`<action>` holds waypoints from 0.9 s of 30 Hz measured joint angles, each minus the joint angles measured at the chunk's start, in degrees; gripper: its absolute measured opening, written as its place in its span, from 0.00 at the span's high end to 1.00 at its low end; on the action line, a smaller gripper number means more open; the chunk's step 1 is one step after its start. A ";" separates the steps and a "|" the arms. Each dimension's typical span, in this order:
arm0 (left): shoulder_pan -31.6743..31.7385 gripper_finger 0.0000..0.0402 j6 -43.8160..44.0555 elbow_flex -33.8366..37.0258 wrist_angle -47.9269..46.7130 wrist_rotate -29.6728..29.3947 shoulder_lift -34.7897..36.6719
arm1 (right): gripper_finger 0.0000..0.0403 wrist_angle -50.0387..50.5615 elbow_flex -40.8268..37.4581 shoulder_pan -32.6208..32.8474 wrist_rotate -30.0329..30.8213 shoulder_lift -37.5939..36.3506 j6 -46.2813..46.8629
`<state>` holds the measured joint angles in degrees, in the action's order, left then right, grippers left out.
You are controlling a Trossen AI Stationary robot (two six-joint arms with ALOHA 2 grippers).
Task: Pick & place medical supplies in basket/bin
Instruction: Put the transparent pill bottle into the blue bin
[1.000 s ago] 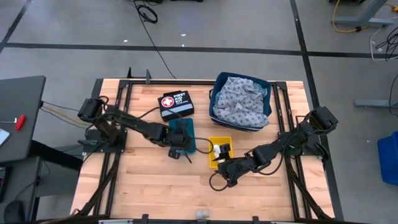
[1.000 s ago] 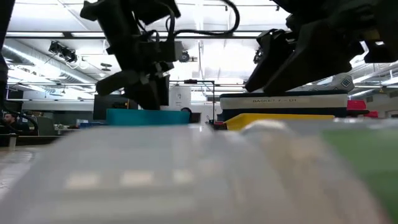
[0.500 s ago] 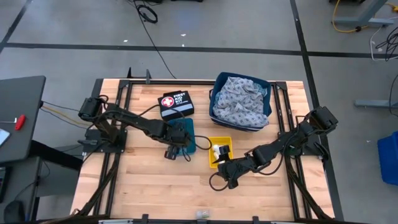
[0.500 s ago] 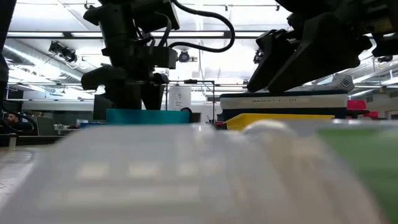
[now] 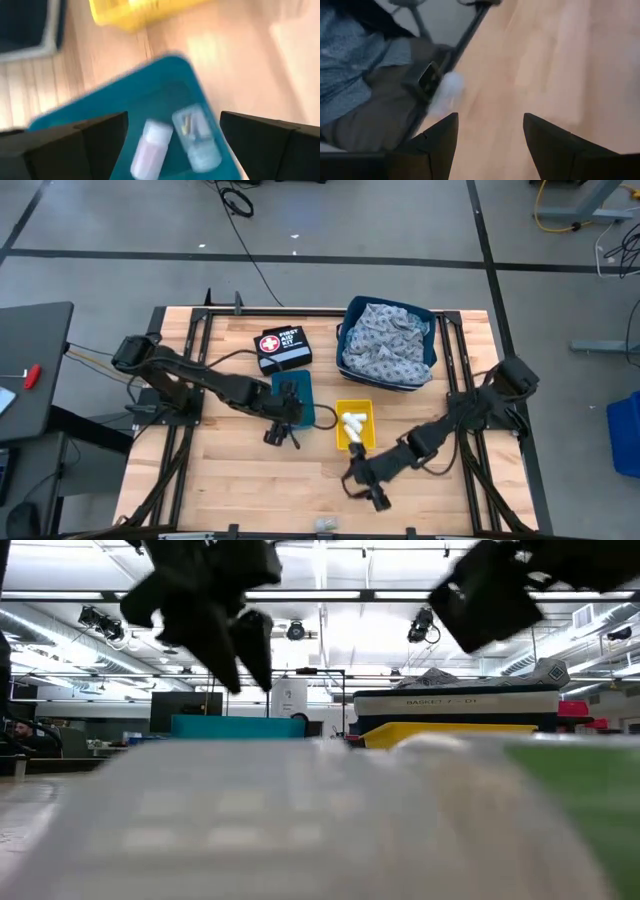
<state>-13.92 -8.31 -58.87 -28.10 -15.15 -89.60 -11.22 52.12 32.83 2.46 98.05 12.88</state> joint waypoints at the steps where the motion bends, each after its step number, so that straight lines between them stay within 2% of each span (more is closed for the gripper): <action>1: -0.45 0.21 0.14 0.00 0.92 0.19 0.73 | 0.43 -0.37 0.01 0.81 0.36 1.03 0.67; 7: -2.74 0.21 0.52 -0.07 4.93 -0.01 3.75 | 0.43 -6.97 0.00 4.34 5.68 8.52 4.07; 11: -2.77 0.21 0.41 -0.04 6.09 -0.20 4.44 | 0.43 -11.73 1.17 4.78 4.88 13.80 6.47; 16: -2.77 0.21 0.44 -0.04 6.56 -0.32 4.52 | 0.43 -10.83 8.48 5.99 3.20 19.47 6.81; 21: -3.17 0.21 0.66 -0.04 6.69 -0.27 4.52 | 0.43 -4.92 13.05 7.67 3.81 20.56 7.17; 27: -3.75 0.21 0.89 -0.04 6.72 -0.26 4.52 | 0.43 -4.53 13.55 8.22 6.22 20.56 9.32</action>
<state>-17.67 -7.41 -58.92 -21.38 -15.41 -85.08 -15.75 65.67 41.06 8.67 118.61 22.20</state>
